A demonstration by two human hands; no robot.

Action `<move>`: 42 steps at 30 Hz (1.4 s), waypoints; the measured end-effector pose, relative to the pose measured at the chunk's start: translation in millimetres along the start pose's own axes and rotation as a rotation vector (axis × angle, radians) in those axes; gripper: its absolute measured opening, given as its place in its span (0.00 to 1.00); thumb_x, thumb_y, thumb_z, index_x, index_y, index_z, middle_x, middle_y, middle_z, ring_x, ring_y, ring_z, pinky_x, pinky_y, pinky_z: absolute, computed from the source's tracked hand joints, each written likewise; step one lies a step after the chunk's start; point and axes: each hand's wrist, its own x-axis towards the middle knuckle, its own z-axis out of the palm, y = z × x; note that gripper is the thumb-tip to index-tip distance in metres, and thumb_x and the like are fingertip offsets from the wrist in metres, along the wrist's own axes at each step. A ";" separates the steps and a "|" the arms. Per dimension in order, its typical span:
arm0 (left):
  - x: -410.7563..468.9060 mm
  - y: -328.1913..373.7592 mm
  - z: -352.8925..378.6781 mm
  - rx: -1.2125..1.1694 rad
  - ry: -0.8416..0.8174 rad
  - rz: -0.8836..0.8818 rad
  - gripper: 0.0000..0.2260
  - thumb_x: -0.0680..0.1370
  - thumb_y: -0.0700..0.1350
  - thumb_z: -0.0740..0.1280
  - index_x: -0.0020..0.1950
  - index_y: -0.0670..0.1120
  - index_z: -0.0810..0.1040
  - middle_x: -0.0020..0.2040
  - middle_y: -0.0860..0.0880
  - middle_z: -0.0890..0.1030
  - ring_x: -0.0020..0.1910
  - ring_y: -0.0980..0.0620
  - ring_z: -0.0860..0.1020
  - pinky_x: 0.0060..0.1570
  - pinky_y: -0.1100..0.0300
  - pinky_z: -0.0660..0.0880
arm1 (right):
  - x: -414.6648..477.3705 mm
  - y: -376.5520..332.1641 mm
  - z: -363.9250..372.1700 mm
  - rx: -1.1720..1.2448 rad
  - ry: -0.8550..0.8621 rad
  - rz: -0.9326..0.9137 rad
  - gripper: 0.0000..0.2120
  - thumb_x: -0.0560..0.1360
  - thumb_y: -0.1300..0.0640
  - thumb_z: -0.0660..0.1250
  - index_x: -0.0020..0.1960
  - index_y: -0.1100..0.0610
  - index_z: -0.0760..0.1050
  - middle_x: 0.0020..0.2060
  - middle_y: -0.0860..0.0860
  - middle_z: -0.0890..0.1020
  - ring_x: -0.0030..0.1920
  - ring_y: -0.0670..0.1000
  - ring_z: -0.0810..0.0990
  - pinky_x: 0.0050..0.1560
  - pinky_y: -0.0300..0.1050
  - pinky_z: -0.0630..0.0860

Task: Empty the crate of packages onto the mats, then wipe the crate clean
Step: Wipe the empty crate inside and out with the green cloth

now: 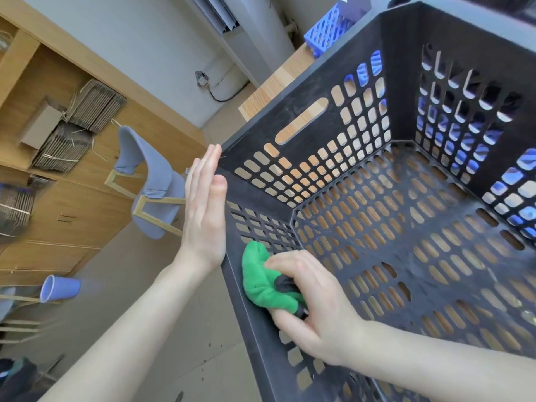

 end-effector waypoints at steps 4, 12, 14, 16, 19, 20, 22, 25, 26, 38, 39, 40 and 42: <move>1.1 -1.1 0.0 -0.027 0.006 0.004 0.25 0.80 0.60 0.45 0.77 0.58 0.57 0.78 0.59 0.58 0.78 0.60 0.51 0.77 0.48 0.49 | 23.5 -3.2 5.3 0.013 0.090 0.022 0.14 0.71 0.61 0.67 0.56 0.62 0.74 0.48 0.52 0.78 0.48 0.53 0.76 0.48 0.49 0.74; 3.1 -1.9 -0.2 -0.023 0.005 0.011 0.24 0.81 0.60 0.45 0.77 0.59 0.56 0.78 0.60 0.58 0.78 0.60 0.50 0.77 0.47 0.49 | 99.6 19.2 14.3 -0.096 0.153 0.184 0.11 0.73 0.56 0.69 0.52 0.58 0.73 0.45 0.51 0.80 0.46 0.53 0.76 0.46 0.53 0.74; 2.7 -1.3 -0.2 -0.028 0.007 0.010 0.24 0.81 0.60 0.45 0.77 0.58 0.56 0.78 0.60 0.58 0.78 0.59 0.51 0.77 0.47 0.50 | 110.6 18.8 15.1 -0.104 0.159 0.209 0.11 0.73 0.55 0.69 0.53 0.57 0.73 0.45 0.50 0.80 0.46 0.53 0.76 0.47 0.53 0.74; 2.3 -0.5 0.0 -0.039 0.001 0.006 0.23 0.81 0.60 0.45 0.76 0.59 0.56 0.78 0.60 0.58 0.78 0.60 0.50 0.77 0.47 0.49 | 108.1 12.8 14.4 -0.119 0.153 0.178 0.11 0.72 0.55 0.68 0.52 0.57 0.74 0.44 0.51 0.79 0.45 0.53 0.76 0.46 0.53 0.74; 1.7 0.1 0.2 -0.034 -0.003 0.000 0.25 0.80 0.62 0.45 0.76 0.59 0.56 0.78 0.61 0.57 0.77 0.62 0.49 0.77 0.53 0.47 | 70.5 0.0 7.9 -0.114 0.100 0.091 0.12 0.68 0.56 0.66 0.51 0.59 0.75 0.42 0.51 0.77 0.44 0.54 0.75 0.44 0.53 0.73; 1.5 0.0 0.4 -0.030 -0.003 -0.002 0.25 0.79 0.62 0.45 0.77 0.59 0.56 0.78 0.61 0.57 0.77 0.63 0.49 0.77 0.55 0.46 | 51.8 -3.8 5.2 -0.096 0.092 0.064 0.13 0.68 0.58 0.66 0.51 0.60 0.75 0.42 0.51 0.77 0.43 0.54 0.75 0.44 0.53 0.73; 1.3 -0.1 0.9 -0.021 -0.003 -0.002 0.25 0.80 0.62 0.45 0.77 0.59 0.56 0.77 0.62 0.57 0.77 0.64 0.49 0.76 0.59 0.46 | 18.3 -10.2 0.7 -0.057 0.085 0.015 0.14 0.67 0.61 0.66 0.52 0.62 0.76 0.43 0.52 0.77 0.43 0.55 0.75 0.44 0.51 0.73; 1.8 -0.4 0.7 -0.016 -0.006 -0.001 0.25 0.80 0.61 0.45 0.76 0.60 0.55 0.77 0.63 0.57 0.76 0.65 0.49 0.75 0.61 0.46 | 12.6 -7.8 1.6 -0.046 0.063 -0.021 0.15 0.68 0.63 0.67 0.54 0.61 0.75 0.46 0.52 0.78 0.45 0.55 0.76 0.46 0.50 0.74; 2.0 -0.5 0.6 -0.014 -0.004 0.002 0.24 0.80 0.61 0.45 0.76 0.60 0.55 0.77 0.63 0.57 0.77 0.65 0.49 0.75 0.61 0.46 | 23.1 -5.6 4.1 -0.049 0.059 0.006 0.14 0.69 0.63 0.67 0.55 0.61 0.75 0.46 0.52 0.78 0.46 0.55 0.76 0.46 0.50 0.74; 1.5 1.9 -0.4 -0.014 -0.019 -0.016 0.24 0.79 0.63 0.46 0.75 0.62 0.55 0.76 0.66 0.56 0.76 0.66 0.47 0.76 0.58 0.46 | 59.4 13.6 15.8 -0.109 0.108 0.137 0.17 0.71 0.60 0.69 0.60 0.56 0.73 0.53 0.47 0.78 0.53 0.50 0.76 0.53 0.48 0.74; 1.2 2.1 -0.3 -0.006 -0.019 -0.014 0.24 0.79 0.63 0.46 0.75 0.62 0.55 0.76 0.66 0.56 0.76 0.66 0.47 0.76 0.59 0.46 | 44.6 13.0 10.6 -0.110 0.078 0.120 0.17 0.72 0.60 0.69 0.60 0.56 0.73 0.52 0.47 0.77 0.52 0.50 0.76 0.52 0.47 0.73; 1.3 2.2 -0.2 0.003 -0.018 -0.014 0.25 0.78 0.63 0.45 0.75 0.62 0.55 0.76 0.65 0.56 0.76 0.66 0.47 0.76 0.59 0.45 | 30.2 12.7 4.7 -0.115 0.050 0.105 0.17 0.72 0.60 0.69 0.59 0.56 0.73 0.51 0.47 0.77 0.52 0.49 0.76 0.51 0.46 0.73; 2.0 2.3 -0.3 0.023 -0.019 -0.014 0.25 0.78 0.64 0.45 0.76 0.62 0.56 0.76 0.65 0.56 0.76 0.66 0.47 0.76 0.59 0.45 | 3.8 10.6 -7.0 -0.109 -0.007 0.080 0.15 0.73 0.60 0.68 0.59 0.55 0.73 0.50 0.46 0.77 0.50 0.48 0.75 0.49 0.45 0.73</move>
